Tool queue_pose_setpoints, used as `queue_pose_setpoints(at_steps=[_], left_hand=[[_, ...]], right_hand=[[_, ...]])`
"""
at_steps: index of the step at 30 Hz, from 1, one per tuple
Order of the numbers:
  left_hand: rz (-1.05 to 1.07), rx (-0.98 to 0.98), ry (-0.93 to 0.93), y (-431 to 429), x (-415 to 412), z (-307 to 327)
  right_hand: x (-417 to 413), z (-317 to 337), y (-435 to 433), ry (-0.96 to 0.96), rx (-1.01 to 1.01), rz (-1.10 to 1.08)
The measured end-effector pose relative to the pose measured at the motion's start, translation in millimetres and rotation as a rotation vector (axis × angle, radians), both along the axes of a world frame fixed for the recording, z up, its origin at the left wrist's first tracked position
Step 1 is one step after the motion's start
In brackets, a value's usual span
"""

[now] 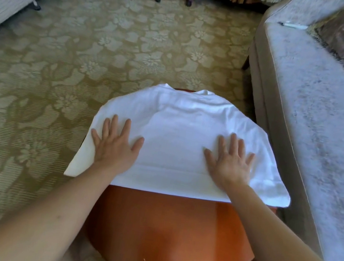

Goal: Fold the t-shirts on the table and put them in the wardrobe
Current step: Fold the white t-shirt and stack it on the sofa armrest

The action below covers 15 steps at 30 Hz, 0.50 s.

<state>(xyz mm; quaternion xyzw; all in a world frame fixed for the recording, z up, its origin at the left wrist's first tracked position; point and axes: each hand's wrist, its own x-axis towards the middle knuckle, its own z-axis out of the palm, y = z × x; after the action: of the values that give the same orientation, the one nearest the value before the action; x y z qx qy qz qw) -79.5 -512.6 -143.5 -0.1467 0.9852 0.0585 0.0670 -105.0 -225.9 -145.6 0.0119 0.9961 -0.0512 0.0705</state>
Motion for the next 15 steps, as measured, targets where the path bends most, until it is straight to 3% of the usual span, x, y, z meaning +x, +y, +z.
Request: queue_pose_setpoints(at_steps=[15], left_hand=[[0.01,0.057,-0.042,27.2,79.9,2.8]], right_hand=[[75.9,0.6,26.5,-0.059,0.005,0.016]])
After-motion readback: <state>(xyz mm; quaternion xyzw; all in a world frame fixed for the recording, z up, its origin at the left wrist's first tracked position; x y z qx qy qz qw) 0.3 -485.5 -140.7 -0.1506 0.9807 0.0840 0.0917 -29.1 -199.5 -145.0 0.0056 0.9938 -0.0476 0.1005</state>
